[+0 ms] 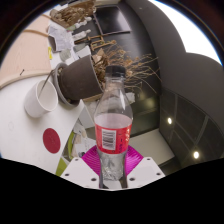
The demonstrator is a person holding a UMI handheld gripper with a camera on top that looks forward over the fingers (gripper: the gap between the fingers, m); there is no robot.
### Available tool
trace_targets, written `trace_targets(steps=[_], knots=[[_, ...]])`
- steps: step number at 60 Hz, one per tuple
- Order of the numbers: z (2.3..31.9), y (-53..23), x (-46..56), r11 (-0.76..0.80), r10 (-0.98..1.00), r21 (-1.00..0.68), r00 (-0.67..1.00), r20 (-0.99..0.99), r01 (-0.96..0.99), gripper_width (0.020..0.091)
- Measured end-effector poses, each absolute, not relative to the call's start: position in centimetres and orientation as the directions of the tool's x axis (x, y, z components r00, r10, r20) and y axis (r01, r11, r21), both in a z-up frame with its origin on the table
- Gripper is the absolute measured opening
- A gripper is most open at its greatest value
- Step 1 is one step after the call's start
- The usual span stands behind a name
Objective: Pour water
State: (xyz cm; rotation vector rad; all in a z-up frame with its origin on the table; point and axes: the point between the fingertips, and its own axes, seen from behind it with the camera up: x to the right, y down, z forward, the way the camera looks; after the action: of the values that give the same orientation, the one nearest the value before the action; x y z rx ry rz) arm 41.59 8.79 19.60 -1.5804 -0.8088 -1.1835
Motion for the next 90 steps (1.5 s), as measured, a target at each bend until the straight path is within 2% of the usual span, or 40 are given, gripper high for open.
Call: trace_targets(steps=[9, 19, 28, 35, 43, 51, 58, 65, 70, 78, 90], knots=[[19.8, 12.2, 40.0, -0.252, -0.012, -0.012, 0.009, 1.000, 0.968, 0.0263], [18.9, 14.8, 38.7, -0.192, 0.001, 0.258, -0.263, 0.965, 0.947, 0.0262], [17.7, 16.1, 38.8, -0.169, 0.028, 0.373, -0.374, 0.927, 0.912, 0.0261], [17.3, 16.5, 38.3, -0.143, 0.028, 0.377, -0.377, 0.926, 0.915, 0.0260], [17.6, 16.4, 38.5, -0.163, 0.040, 0.225, -0.221, 0.974, 0.961, 0.0262], [17.4, 15.6, 39.2, -0.248, 0.051, -0.187, 0.205, 0.977, 0.951, 0.0263], [16.4, 14.9, 39.5, -0.326, 0.053, -0.563, 0.609, 0.792, 0.760, 0.0261], [14.9, 14.6, 38.2, -0.359, 0.053, -0.796, 0.862, 0.505, 0.488, 0.0262], [13.5, 14.7, 37.8, -0.374, 0.049, -0.882, 0.955, 0.292, 0.289, 0.0261], [11.4, 15.0, 36.8, -0.377, 0.064, -0.923, 0.996, 0.055, 0.075, 0.0263], [8.0, 15.5, 36.4, -0.391, 0.086, -0.920, 0.995, -0.044, -0.007, 0.0263]])
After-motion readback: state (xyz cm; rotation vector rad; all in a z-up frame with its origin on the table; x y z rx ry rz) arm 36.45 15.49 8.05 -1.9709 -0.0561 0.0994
